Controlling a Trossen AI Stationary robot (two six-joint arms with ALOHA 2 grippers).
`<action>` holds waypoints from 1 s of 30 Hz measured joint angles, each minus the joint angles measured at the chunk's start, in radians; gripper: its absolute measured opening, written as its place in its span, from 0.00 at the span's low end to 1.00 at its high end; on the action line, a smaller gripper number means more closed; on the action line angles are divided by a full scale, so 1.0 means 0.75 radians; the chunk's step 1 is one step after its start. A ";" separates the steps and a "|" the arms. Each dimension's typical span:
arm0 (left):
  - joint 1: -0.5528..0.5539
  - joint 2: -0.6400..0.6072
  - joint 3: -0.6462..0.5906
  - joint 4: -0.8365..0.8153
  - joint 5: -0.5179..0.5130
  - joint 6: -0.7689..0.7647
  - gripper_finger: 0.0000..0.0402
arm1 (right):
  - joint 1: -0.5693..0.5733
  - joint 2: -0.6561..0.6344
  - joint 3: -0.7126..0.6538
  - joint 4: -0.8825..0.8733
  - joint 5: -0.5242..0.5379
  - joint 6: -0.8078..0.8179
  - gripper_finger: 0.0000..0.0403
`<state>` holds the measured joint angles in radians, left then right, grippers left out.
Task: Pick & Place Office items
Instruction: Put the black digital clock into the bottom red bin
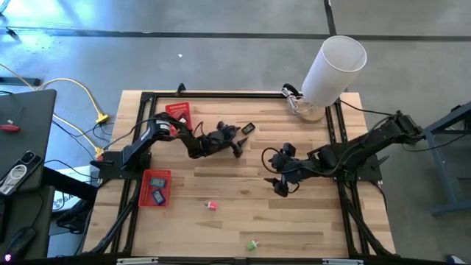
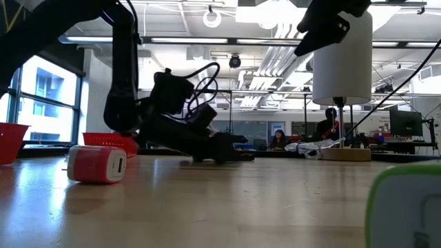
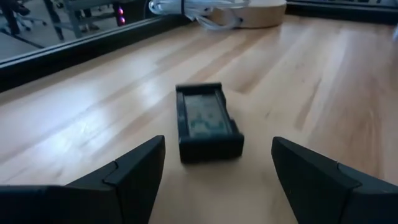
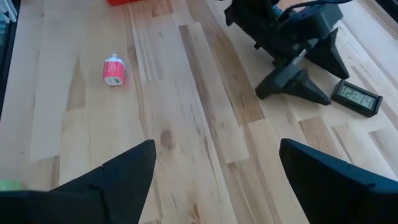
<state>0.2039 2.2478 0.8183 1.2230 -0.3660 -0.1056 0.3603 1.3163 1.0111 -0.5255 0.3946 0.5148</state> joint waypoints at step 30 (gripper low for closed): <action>0.092 0.067 0.128 -0.295 0.032 -0.015 0.47 | 0.044 0.001 0.001 0.011 -0.001 0.006 0.82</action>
<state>0.2726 2.2982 0.9146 1.0019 -0.3424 -0.1165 0.3935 1.3167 1.0119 -0.5175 0.3939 0.5194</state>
